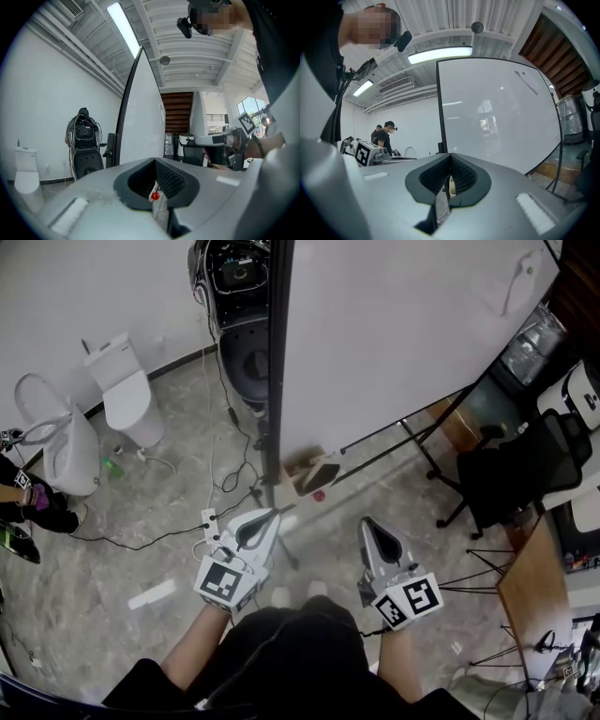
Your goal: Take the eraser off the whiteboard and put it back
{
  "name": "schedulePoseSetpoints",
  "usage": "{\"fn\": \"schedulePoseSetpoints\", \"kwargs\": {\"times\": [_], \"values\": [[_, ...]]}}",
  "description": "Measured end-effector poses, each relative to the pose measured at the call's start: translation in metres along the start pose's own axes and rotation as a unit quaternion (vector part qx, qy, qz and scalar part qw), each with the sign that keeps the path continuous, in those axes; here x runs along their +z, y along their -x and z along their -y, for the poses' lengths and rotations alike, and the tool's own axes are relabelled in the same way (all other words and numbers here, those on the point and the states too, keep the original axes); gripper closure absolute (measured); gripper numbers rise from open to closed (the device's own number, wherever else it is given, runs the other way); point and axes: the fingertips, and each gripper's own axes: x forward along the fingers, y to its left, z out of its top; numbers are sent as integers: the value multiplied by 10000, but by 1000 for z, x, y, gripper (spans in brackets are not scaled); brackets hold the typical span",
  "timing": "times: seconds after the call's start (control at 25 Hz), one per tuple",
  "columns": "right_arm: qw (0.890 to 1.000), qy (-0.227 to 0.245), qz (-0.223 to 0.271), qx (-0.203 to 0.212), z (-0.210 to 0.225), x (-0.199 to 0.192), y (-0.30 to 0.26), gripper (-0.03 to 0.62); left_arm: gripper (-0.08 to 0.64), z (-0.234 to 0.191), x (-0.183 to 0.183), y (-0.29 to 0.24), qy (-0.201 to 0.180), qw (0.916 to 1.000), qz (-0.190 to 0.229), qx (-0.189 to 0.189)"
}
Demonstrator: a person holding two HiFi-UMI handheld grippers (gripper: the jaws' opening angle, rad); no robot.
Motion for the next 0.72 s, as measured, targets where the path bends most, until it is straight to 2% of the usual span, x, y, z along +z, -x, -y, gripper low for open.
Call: {"fn": "schedulePoseSetpoints", "kwargs": {"times": [0.16, 0.36, 0.52, 0.64, 0.72], "values": [[10000, -4, 52, -40, 9, 3, 0, 583, 554, 0, 2, -11, 20, 10000, -19, 82], [9999, -27, 89, -79, 25, 4, 3, 583, 554, 2, 0, -33, -150, 9999, -71, 19], [9999, -21, 105, -114, 42, 11, 7, 583, 555, 10, 1, -58, -628, 9980, -38, -87], [9999, -28, 76, -128, 55, 12, 9, 583, 555, 12, -2, -80, -541, 9984, -121, -99], [9999, -22, 54, -122, 60, 13, 9, 583, 555, 10, -11, -94, -666, 9973, -278, -132]]}}
